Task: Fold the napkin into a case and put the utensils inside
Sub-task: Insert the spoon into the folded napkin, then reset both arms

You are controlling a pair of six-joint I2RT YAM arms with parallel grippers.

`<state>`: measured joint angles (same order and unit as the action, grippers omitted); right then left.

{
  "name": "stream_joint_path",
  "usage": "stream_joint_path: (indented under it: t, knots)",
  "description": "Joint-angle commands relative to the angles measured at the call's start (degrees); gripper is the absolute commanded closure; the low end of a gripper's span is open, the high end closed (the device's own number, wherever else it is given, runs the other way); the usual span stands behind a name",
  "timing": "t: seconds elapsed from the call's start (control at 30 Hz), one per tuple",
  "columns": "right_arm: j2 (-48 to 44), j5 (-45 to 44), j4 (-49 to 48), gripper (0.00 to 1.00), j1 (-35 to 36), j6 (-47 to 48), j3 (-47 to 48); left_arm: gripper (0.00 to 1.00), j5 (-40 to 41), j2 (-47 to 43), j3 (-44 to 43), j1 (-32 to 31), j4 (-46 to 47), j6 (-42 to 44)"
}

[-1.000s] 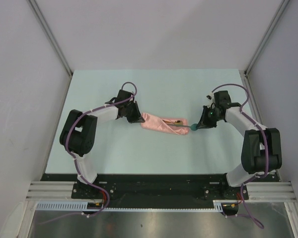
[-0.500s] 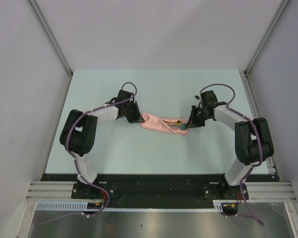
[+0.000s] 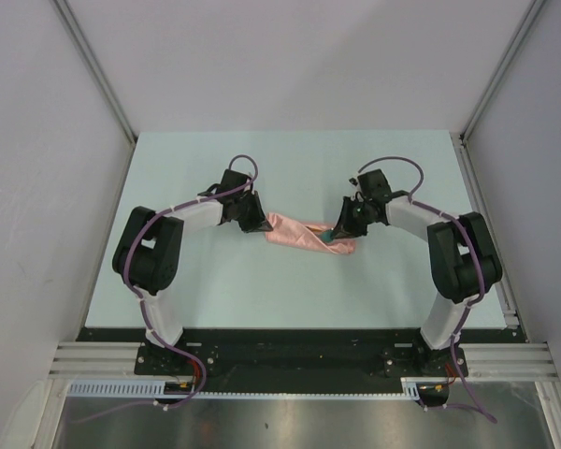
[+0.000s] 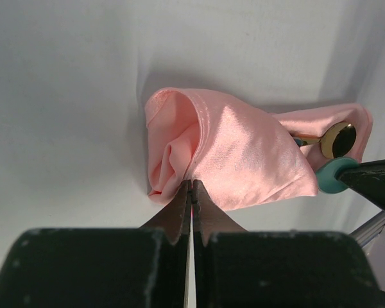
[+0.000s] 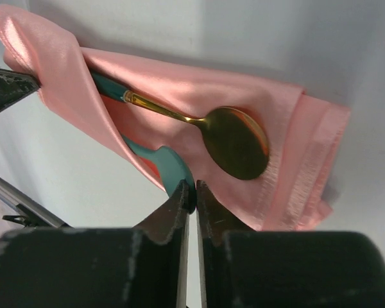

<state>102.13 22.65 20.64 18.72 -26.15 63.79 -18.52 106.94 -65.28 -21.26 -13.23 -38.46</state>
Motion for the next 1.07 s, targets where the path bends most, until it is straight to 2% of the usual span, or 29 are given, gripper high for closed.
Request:
stream_joint_path:
  t: [0.0, 0.03, 0.07, 0.1, 0.13, 0.17, 0.2, 0.3, 0.4, 0.53, 0.57, 0.6, 0.67, 0.7, 0.73, 0.8, 0.87, 0.9, 1.03]
  knots:
    - [0.8, 2.5, -4.6, 0.84, 1.0, -3.2, 0.7, 0.97, 0.4, -1.9, 0.1, -0.2, 0.4, 1.5]
    - [0.6, 2.0, -4.4, 0.8, 1.0, -3.4, 0.5, 0.94, 0.5, -2.3, -0.1, -0.3, 0.1, 1.5]
    - [0.3, 1.6, -4.0, 0.7, 0.9, -2.9, 0.5, 0.89, 0.5, -2.9, -0.3, -0.3, -0.6, 1.5]
    - [-1.0, 0.9, -2.6, 0.63, 0.5, -2.6, 0.5, 0.77, 0.4, -4.7, -0.8, -0.4, -0.7, 2.0]
    - [-2.1, -1.1, -2.0, 0.51, 0.3, -2.2, 0.5, 0.71, 0.5, -5.8, -1.0, -0.5, -0.9, 2.3]
    - [-3.2, -2.1, -1.3, 0.01, -0.1, -0.5, 0.6, 0.65, 1.7, -7.2, -1.3, -0.8, -1.8, 2.6]
    - [-4.3, -3.2, 0.6, 0.0, -0.4, 0.4, 0.8, 0.58, 2.3, -8.4, -2.2, -1.1, -2.2, 3.6]
    - [-10.7, -9.2, 5.0, 0.0, -1.1, 3.7, 1.4, 0.49, 5.6, -14.0, -3.5, -3.1, -3.9, 6.0]
    - [-18.9, -18.5, 6.3, 0.0, 1.7, 5.5, -0.1, 0.35, 8.5, -20.5, -3.2, -7.4, -2.9, 8.8]
    - [-28.3, -22.5, 2.5, 0.0, 6.0, 4.4, -6.5, 0.25, 13.2, -26.9, -0.6, -17.1, 0.4, 10.9]
    - [-31.6, -22.5, 1.3, 0.0, 6.8, 3.1, -8.7, 0.25, 14.5, -29.8, 0.7, -18.7, 3.1, 10.9]
    - [-33.5, -21.6, -0.9, 0.0, 6.9, 2.6, -10.4, 0.15, 15.4, -31.4, 4.2, -20.3, 5.2, 11.0]
    - [-38.7, -20.4, -4.2, 0.0, 8.5, 1.9, -16.5, 0.07, 16.8, -36.6, 9.1, -24.7, 13.4, 11.3]
    - [-40.5, -20.8, -4.6, 0.0, 9.3, 1.7, -18.1, 0.01, 16.3, -38.7, 15.0, -26.0, 18.0, 11.1]
    - [-42.2, -20.8, -5.0, 0.0, 10.2, 0.7, -21.3, 0.0, 15.0, -40.5, 18.2, -28.3, 25.8, 11.1]
    - [-47.5, -20.5, -6.5, 0.0, 12.9, -0.4, -24.1, 0.0, 15.6, -45.9, 26.8, -30.7, 32.2, 10.2]
    - [-52.3, -20.1, -8.6, 0.0, 15.1, -2.2, -27.7, 0.0, 16.9, -48.6, 31.5, -32.9, 38.9, 7.4]
    - [-53.9, -19.7, -9.4, 0.0, 15.7, -3.0, -28.7, 0.0, 16.9, -50.3, 34.6, -33.1, 39.9, 6.0]
    - [-59.1, -19.3, -12.6, 0.0, 17.8, -5.2, -32.3, 0.0, 14.9, -53.8, 37.8, -33.4, 42.8, 2.9]
